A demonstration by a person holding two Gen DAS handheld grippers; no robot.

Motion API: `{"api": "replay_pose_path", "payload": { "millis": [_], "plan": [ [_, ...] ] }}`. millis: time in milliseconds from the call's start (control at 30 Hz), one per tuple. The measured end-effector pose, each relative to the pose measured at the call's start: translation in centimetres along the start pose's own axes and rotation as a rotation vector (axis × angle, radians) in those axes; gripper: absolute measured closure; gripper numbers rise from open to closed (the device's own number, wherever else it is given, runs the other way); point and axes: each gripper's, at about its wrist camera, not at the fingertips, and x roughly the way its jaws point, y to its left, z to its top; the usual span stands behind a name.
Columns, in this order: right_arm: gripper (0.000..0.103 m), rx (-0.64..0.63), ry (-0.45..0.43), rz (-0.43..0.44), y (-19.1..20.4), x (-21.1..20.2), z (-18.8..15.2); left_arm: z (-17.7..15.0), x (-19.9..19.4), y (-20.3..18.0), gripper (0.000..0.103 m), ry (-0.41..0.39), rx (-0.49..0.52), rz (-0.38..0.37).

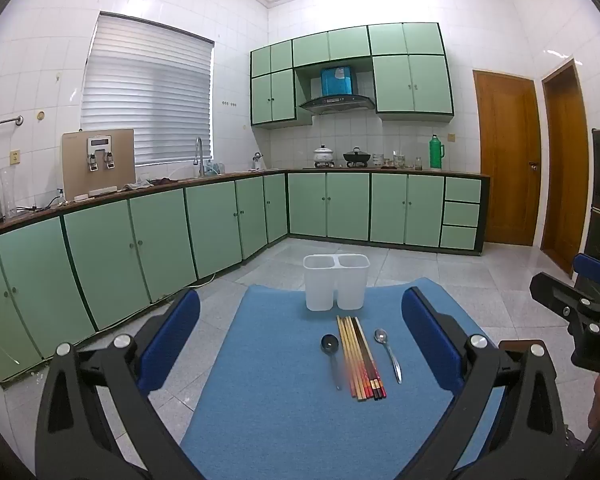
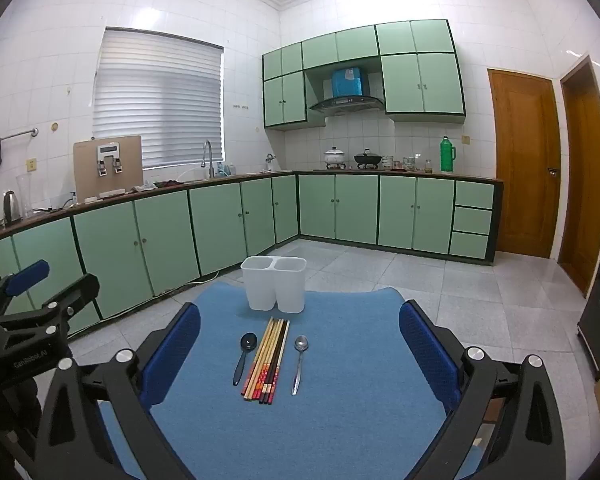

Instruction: Organize utensils

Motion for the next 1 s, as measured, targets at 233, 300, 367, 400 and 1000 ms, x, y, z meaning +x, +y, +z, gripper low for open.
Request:
{"api": "replay_pose_path", "payload": {
  "millis": [233, 300, 367, 400, 1000],
  "plan": [
    [0.006, -0.008, -0.001, -0.004, 0.1, 0.0, 0.1, 0.1, 0.0, -0.1, 0.005, -0.001, -0.002, 0.003],
    [0.006, -0.009, -0.002, -0.005, 0.1, 0.0, 0.1, 0.1, -0.1, -0.1, 0.005, -0.002, -0.002, 0.003],
    [0.006, -0.006, -0.002, -0.003, 0.1, 0.0, 0.1, 0.2, -0.1, -0.1, 0.005, -0.001, -0.002, 0.003],
    [0.006, -0.006, -0.002, -0.003, 0.1, 0.0, 0.1, 0.2, -0.1, -0.1, 0.005, -0.001, -0.002, 0.003],
    [0.006, -0.006, 0.005, -0.007, 0.6, 0.5, 0.3, 0.3, 0.0, 0.0, 0.005, 0.005, -0.005, 0.006]
  ]
}}
